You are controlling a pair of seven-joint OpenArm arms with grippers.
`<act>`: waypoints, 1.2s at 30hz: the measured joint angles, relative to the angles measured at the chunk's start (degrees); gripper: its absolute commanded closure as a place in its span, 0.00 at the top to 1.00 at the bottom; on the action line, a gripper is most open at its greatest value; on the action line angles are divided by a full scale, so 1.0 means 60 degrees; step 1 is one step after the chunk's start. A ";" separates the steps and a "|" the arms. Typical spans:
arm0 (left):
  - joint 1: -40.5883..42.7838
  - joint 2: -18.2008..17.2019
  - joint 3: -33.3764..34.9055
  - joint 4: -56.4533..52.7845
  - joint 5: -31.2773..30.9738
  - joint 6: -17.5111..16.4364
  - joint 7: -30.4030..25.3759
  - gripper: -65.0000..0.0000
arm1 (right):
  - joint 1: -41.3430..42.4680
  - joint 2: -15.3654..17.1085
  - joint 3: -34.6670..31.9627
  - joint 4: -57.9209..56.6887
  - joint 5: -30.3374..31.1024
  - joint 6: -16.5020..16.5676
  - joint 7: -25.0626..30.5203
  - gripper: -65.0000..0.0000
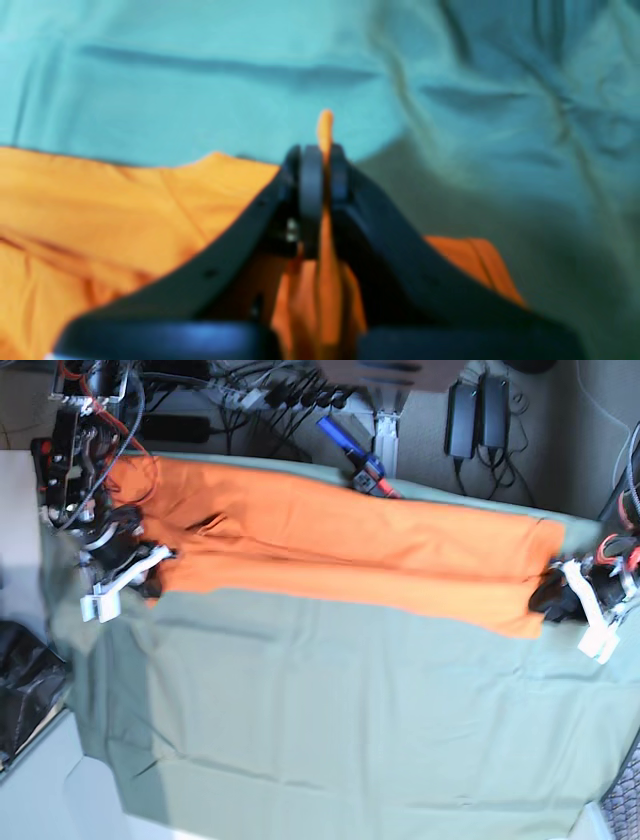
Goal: Fold the T-shirt properly
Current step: 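Hold the folded strip ends with both grippers and pull them apart, then release and regrasp the hem end of the strip with the left gripper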
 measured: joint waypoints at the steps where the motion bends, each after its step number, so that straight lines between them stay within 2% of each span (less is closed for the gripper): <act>1: 0.0018 0.0000 -0.0015 0.0080 0.0036 0.0000 0.0066 0.40 | -0.0229 0.0000 0.0149 0.0240 0.0025 0.0011 -0.0022 0.00; 6: 0.0277 -0.0018 -0.0189 0.0867 0.0127 0.0000 0.0605 0.40 | -0.1464 0.0000 0.1060 0.1439 0.0368 0.0051 -0.0073 0.00; 12: 0.0816 -0.0080 -0.0240 0.1818 0.0113 0.0000 0.0670 0.40 | -0.2634 0.0004 0.1898 0.2178 0.0517 0.0051 -0.0106 0.00; 19: 0.1279 -0.0153 -0.0244 0.2004 0.0120 0.0000 0.0685 0.40 | -0.3399 0.0004 0.2131 0.2160 0.0718 0.0051 -0.0109 0.00; 20: 0.1326 -0.0160 -0.0244 0.2004 0.0135 0.0000 0.0681 0.40 | -0.3475 0.0000 0.2131 0.2164 0.0721 0.0051 -0.0106 0.07; 23: 0.1348 -0.0157 -0.0244 0.2004 0.0321 0.0000 0.0674 0.42 | -0.3606 0.0004 0.2131 0.2160 0.0678 0.0051 -0.0109 0.54; 24: 0.1344 -0.0157 -0.0244 0.2004 0.0353 0.0000 0.0612 0.46 | -0.3610 0.0004 0.2131 0.2157 0.0678 0.0051 -0.0109 0.64; 25: 0.1348 -0.0157 -0.0259 0.2004 0.0412 0.0004 0.0561 0.50 | -0.3610 0.0000 0.2131 0.2157 0.0681 0.0051 -0.0106 0.67; 27: 0.1348 -0.0157 -0.0299 0.2004 0.0525 0.0000 0.0565 0.57 | -0.3606 -0.0084 0.2131 0.2157 0.0685 0.0051 -0.0098 0.67; 36: 0.1257 0.0036 -0.0459 0.1129 0.0288 -0.0004 -0.0007 0.58 | -0.3606 -0.0503 0.2131 0.2157 0.0692 0.0051 -0.0106 0.67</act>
